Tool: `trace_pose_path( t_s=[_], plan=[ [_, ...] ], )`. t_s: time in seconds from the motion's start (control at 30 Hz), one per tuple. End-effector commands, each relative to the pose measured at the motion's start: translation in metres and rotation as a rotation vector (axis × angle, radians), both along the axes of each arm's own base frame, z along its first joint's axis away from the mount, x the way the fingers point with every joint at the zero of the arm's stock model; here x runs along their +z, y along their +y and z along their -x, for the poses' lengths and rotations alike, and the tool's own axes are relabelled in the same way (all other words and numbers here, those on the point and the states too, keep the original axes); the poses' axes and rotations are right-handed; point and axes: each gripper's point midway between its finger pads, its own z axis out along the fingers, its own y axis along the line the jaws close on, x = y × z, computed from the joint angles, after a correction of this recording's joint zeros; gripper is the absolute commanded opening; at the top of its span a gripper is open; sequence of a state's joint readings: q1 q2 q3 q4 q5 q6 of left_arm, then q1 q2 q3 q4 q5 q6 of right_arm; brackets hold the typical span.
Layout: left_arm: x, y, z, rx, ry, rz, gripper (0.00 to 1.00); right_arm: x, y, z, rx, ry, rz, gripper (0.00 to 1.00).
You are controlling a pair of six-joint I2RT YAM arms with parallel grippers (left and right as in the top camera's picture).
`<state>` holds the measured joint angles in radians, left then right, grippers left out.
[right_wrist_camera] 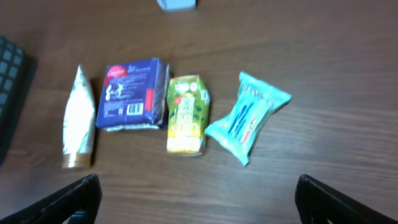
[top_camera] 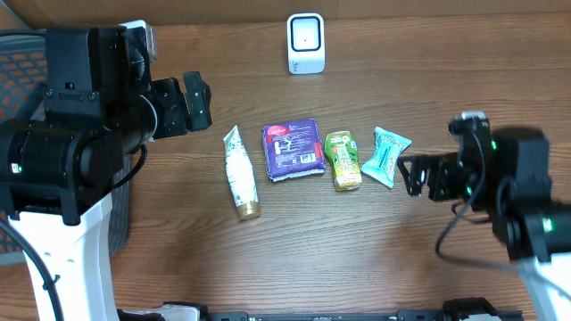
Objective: Scan the item barcode
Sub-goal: 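Reach the right gripper to the wipes pack and grasp it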
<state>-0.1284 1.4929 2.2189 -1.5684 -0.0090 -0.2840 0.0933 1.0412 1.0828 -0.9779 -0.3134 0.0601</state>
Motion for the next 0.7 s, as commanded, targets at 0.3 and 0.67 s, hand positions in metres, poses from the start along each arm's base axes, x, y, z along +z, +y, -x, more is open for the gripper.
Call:
trace_pose_path(
  t_s=[0.3, 0.67],
  plan=[
    [0.001, 0.003, -0.002, 0.000, -0.005, -0.017, 1.00, -0.101, 0.038, -0.039, 0.062, 0.424, -0.174, 1.00],
    [0.001, 0.003, -0.002, 0.000, -0.005, -0.017, 1.00, -0.182, -0.005, -0.048, -0.311, 0.644, -0.002, 0.50]
  ],
)
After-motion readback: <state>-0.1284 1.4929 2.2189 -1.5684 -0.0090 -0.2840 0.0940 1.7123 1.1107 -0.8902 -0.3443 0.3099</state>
